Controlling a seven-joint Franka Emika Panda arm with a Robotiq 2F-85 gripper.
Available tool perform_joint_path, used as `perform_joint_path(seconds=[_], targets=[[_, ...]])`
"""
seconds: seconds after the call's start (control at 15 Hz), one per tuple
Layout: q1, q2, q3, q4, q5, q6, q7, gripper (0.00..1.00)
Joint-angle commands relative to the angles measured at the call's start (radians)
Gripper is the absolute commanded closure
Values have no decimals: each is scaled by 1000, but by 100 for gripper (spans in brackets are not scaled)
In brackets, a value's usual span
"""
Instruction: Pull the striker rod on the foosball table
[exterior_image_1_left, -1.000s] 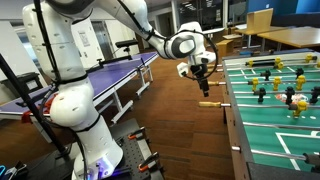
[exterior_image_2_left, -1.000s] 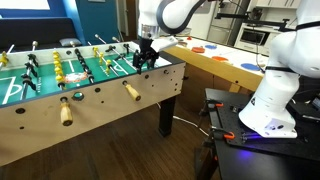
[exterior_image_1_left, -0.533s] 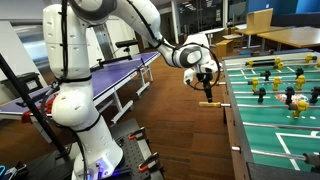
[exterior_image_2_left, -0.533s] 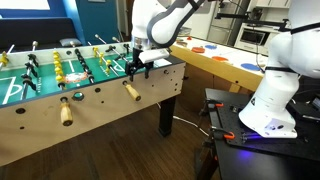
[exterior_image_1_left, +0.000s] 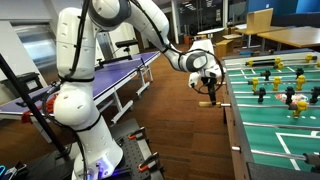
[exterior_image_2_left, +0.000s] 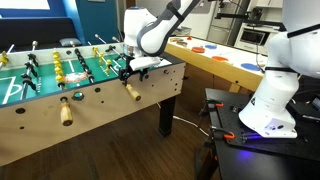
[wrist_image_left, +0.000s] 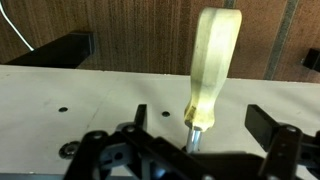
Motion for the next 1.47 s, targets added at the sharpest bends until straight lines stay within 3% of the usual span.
perform_joint_path(seconds=[0.0, 0.53, 0.6, 0.73, 1.2, 1.27, 1.4], targets=[[29, 48, -22, 55, 28, -15, 14, 0], [50, 93, -40, 91, 41, -23, 12, 0], [53, 97, -42, 93, 38, -21, 12, 25], [57, 101, -44, 96, 37, -21, 14, 34], [65, 116, -44, 112, 38, -39, 11, 88], [65, 117, -42, 115, 41, -44, 17, 93], [65, 113, -33, 114, 43, -56, 7, 92]])
